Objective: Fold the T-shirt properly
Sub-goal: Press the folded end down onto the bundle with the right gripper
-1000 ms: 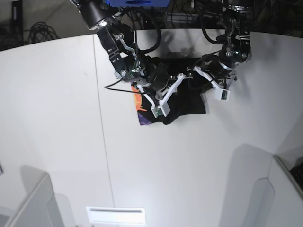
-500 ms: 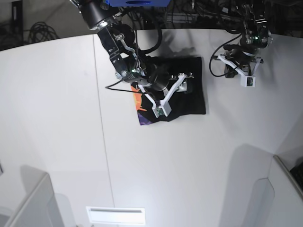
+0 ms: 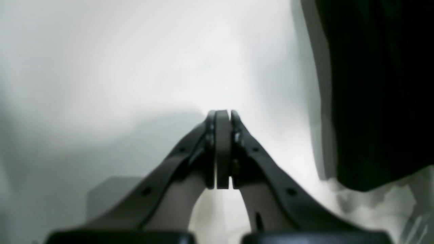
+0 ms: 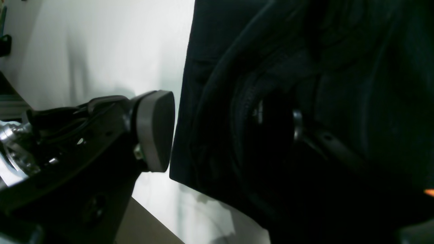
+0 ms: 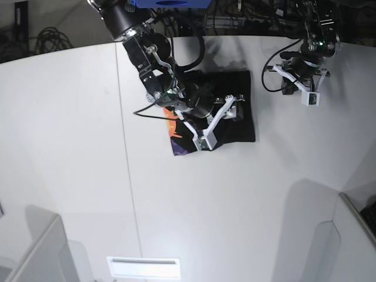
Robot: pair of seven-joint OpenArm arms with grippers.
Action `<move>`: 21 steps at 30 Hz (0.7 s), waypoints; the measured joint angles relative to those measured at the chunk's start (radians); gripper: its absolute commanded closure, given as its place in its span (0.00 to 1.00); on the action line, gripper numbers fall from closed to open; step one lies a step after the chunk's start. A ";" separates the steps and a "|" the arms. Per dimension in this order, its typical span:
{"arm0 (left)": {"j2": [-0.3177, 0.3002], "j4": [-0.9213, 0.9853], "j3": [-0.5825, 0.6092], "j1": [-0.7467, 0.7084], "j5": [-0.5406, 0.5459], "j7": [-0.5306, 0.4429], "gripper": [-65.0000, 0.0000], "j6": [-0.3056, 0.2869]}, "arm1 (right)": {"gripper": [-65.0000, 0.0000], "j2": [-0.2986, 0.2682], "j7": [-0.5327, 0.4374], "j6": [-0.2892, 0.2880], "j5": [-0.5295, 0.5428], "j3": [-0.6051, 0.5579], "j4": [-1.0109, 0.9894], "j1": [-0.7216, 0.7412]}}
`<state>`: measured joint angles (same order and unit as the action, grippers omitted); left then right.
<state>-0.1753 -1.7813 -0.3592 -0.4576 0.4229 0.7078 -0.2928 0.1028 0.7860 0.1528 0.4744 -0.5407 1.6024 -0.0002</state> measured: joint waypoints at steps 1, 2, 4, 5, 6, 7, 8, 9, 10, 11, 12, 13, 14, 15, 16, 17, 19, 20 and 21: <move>0.000 0.000 0.000 0.000 0.000 0.000 1.00 0.000 | 0.39 -0.002 0.003 -0.002 -0.004 -0.027 0.000 0.006; 0.001 0.000 0.000 -0.001 0.000 0.000 1.00 0.000 | 0.39 0.000 0.003 -0.001 0.000 -0.051 0.000 0.012; 0.000 0.000 0.000 0.000 0.000 0.000 1.00 0.000 | 0.39 0.002 0.007 0.020 0.016 -0.095 0.000 0.025; -0.001 0.000 0.000 0.000 0.000 0.000 1.00 0.000 | 0.39 0.005 0.008 0.048 0.014 -0.113 -0.001 0.035; -0.002 0.000 0.000 0.000 0.000 0.000 1.00 0.000 | 0.39 0.005 0.007 0.065 0.015 -0.129 -0.002 0.046; -0.002 0.000 0.000 0.000 0.000 0.001 1.00 0.000 | 0.39 0.003 0.007 0.077 0.014 -0.148 -0.002 0.061; 0.003 0.000 -0.013 -0.002 0.001 0.000 1.00 0.000 | 0.39 0.002 0.004 0.087 0.014 -0.169 -0.005 0.077; 0.006 0.000 -0.031 -0.003 0.005 0.000 1.00 -0.008 | 0.39 0.000 0.002 0.095 0.009 -0.196 -0.010 0.094; 0.006 0.000 -0.048 -0.003 0.004 0.002 1.00 -0.008 | 0.39 -0.001 0.004 0.095 0.007 -0.223 -0.012 0.106; 0.005 -0.001 -0.064 -0.003 0.003 0.002 1.00 -0.007 | 0.39 -0.001 0.004 0.095 0.011 -0.249 -0.013 0.116; 0.003 -0.001 -0.079 -0.002 0.002 0.000 1.00 0.004 | 0.39 0.000 0.002 0.095 0.008 -0.285 -0.013 0.124; 0.000 -0.001 -0.089 -0.003 0.000 0.000 1.00 0.004 | 0.39 0.000 0.002 0.095 0.012 -0.323 -0.014 0.131; 0.000 -0.001 -0.097 -0.003 0.000 0.000 1.00 0.003 | 0.39 0.000 0.008 0.094 0.015 -0.359 -0.014 0.141; 0.001 -0.001 -0.098 -0.003 0.000 0.000 1.00 0.004 | 0.39 0.000 0.010 0.094 0.015 -0.391 -0.014 0.152; 0.001 -0.001 -0.098 -0.003 0.001 0.001 1.00 0.000 | 0.39 0.000 0.010 0.093 0.018 -0.418 -0.014 0.163; 0.004 -0.001 -0.101 -0.003 0.004 0.001 1.00 -0.008 | 0.39 0.000 0.011 0.092 0.018 -0.433 -0.014 0.172; 0.006 -0.001 -0.126 -0.003 0.004 0.003 1.00 -0.052 | 0.40 -0.003 0.011 0.092 0.017 -0.425 0.006 0.179; 0.006 -0.001 -0.146 -0.002 0.003 0.004 1.00 -0.087 | 0.44 -0.006 0.014 0.092 0.016 -0.406 0.023 0.182; 0.006 -0.001 -0.167 -0.002 0.003 0.003 1.00 -0.108 | 0.51 -0.018 0.008 0.094 0.016 -0.381 0.049 0.183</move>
<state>-0.1692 -1.7824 -0.5262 -0.4591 0.4255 0.7113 -0.4011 0.0849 0.7937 0.2466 0.4900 -0.9218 1.6512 0.1825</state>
